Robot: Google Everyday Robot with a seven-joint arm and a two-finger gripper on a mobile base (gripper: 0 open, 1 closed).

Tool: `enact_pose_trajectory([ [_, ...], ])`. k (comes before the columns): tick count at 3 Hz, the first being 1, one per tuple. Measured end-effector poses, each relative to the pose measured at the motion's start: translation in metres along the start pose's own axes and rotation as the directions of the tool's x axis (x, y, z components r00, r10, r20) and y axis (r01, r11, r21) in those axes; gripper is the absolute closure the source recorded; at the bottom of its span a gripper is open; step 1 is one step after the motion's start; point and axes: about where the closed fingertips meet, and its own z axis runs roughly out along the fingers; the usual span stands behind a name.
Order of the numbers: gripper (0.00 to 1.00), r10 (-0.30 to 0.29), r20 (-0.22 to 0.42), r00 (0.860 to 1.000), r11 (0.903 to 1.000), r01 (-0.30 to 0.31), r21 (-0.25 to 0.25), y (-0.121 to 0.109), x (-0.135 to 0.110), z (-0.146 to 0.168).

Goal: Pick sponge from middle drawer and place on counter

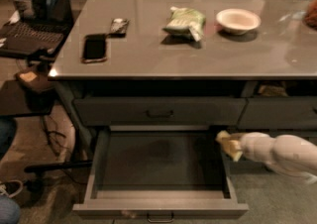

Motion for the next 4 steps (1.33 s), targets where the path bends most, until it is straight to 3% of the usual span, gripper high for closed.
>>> enact_pose_trajectory([
  [1,1.00,-0.013,-0.010,1.000,0.9986,0.013,0.051,-0.025,-0.001,-0.021],
  [2,1.00,-0.012,-0.009,1.000,0.9988,0.013,0.048,-0.024,-0.001,-0.020],
  [3,1.00,-0.042,-0.014,0.999,0.9980,0.042,0.047,-0.018,-0.014,-0.059],
  [4,1.00,-0.171,-0.002,0.985,0.9851,0.171,-0.022,0.019,-0.024,-0.126],
])
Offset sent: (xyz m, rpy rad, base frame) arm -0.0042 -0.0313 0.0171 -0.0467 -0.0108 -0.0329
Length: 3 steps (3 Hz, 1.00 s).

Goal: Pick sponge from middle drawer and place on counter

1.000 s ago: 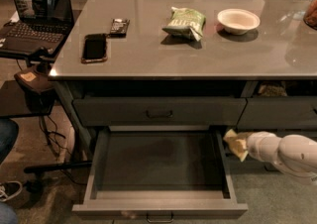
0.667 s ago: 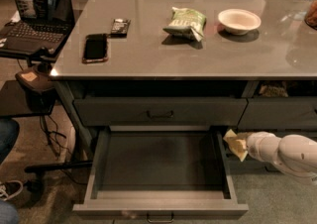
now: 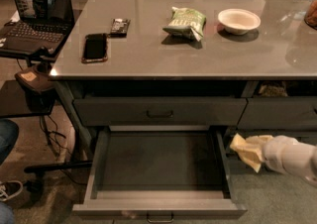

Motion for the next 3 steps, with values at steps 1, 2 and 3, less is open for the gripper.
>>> enact_pose_trajectory([
  [1,1.00,-0.054,0.026,0.998,0.9981,0.055,-0.027,0.014,-0.002,-0.019],
  [2,1.00,-0.054,0.026,0.998,0.9982,0.055,-0.026,0.014,-0.002,-0.019],
  [3,1.00,-0.085,0.103,0.991,0.9945,0.090,-0.052,0.019,-0.034,-0.047],
])
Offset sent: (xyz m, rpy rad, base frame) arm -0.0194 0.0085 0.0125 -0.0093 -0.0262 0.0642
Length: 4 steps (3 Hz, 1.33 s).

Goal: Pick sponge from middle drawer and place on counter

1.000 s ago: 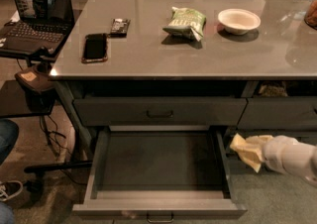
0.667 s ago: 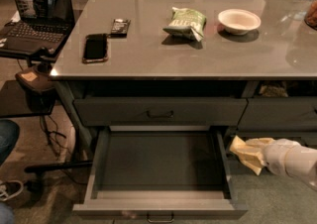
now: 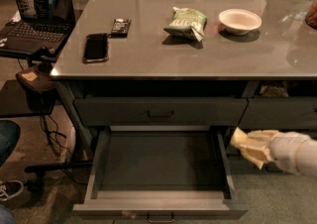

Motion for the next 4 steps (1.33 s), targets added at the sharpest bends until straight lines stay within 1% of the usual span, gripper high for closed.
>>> enact_pose_trajectory([
  [1,1.00,-0.133,0.181,0.974,0.9904,0.125,0.060,-0.022,-0.103,-0.092],
  [2,1.00,-0.247,0.281,0.927,0.9683,0.226,0.107,-0.036,-0.195,-0.179],
  [3,1.00,-0.299,0.319,0.899,0.9542,0.282,0.100,-0.034,-0.225,-0.204],
  [4,1.00,-0.292,0.314,0.903,0.9563,0.275,0.099,-0.033,-0.222,-0.198],
])
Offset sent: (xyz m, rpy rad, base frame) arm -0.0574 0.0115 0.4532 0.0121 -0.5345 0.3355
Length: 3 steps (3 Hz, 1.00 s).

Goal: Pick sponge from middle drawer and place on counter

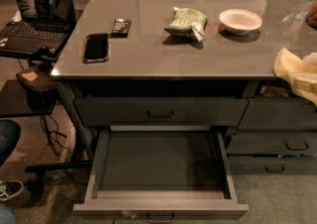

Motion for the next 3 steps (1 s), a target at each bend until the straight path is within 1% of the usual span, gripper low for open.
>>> enact_pose_trajectory([
  [1,1.00,-0.074,0.111,0.991,0.9965,0.078,-0.030,-0.011,-0.060,0.033],
  [2,1.00,-0.172,0.217,0.961,0.9818,0.185,-0.042,-0.030,-0.149,0.075],
  [3,1.00,-0.205,0.282,0.937,0.9703,0.232,-0.067,-0.021,-0.191,0.098],
])
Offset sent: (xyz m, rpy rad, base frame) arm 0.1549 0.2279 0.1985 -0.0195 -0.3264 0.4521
